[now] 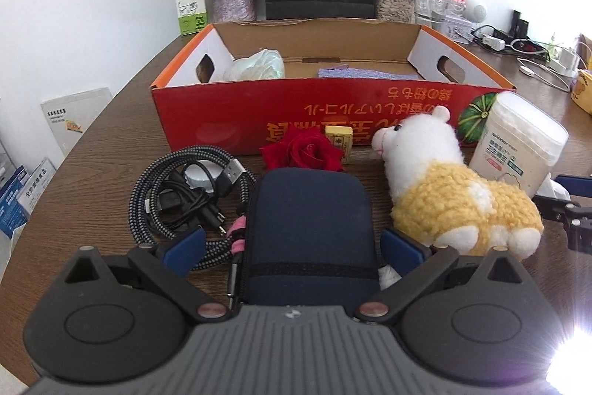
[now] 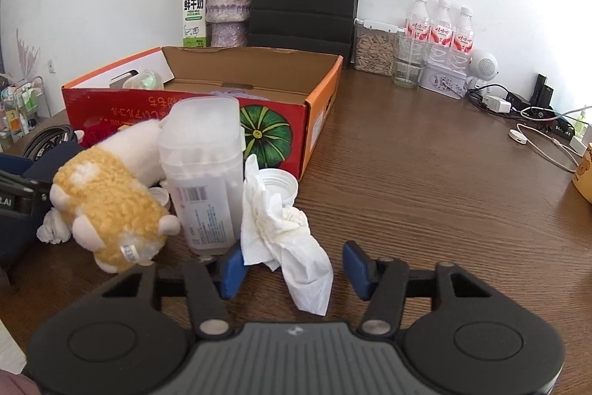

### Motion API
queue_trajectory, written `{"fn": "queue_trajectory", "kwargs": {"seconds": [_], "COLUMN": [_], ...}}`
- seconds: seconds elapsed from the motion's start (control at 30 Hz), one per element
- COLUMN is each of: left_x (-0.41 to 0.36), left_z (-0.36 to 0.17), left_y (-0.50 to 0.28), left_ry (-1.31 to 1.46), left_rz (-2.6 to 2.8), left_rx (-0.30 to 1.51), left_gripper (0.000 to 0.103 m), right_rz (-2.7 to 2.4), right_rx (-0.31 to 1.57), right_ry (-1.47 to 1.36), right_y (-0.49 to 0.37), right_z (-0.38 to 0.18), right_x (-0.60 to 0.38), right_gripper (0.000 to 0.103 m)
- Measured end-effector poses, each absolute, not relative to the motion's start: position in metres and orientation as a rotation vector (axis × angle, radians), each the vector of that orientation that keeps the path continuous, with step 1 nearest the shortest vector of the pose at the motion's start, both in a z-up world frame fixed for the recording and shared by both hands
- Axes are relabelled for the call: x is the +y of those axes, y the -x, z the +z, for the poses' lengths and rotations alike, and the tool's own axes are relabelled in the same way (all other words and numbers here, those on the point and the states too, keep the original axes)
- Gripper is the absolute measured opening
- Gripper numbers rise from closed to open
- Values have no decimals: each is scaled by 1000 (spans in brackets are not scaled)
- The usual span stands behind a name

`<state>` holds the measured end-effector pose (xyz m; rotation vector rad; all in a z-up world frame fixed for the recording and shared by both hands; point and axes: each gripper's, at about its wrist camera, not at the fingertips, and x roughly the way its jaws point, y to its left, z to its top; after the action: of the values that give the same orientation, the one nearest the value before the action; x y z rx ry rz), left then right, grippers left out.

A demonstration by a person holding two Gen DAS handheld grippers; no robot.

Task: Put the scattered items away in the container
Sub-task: 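Grasp the white tissue with the right tool while the left grasps the blue case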

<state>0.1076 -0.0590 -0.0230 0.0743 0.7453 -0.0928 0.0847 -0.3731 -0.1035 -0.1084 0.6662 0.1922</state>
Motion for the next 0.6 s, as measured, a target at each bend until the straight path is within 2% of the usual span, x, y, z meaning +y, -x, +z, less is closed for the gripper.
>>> {"fn": "queue_trajectory", "kwargs": {"seconds": [0.03,0.1,0.17,0.4,0.6], "left_x": [-60,-62,-62,-58,-54], "left_z": [-23,-23,-21,-12,-7], "left_y": [-107,-106,-104,-97,-93], "left_ry": [-85,-108,-107,-86,-69], "left_rz": [-101,-103,-122,-138,-143], "left_rx": [744,736,733,720,706], "left_gripper": [100,88,80,68,66], "right_rz": [206,228,226,219,210], "right_rx": [662,662,659,617,576], "right_ry": [101,96,101,102,107], "right_y": [-83,-81,-79,-63,-52], "right_z": [-104,-104,-103,-93,-80], "right_x": [-374,-374,-372,-371,-371], "right_gripper": [29,11,10,8,8]}}
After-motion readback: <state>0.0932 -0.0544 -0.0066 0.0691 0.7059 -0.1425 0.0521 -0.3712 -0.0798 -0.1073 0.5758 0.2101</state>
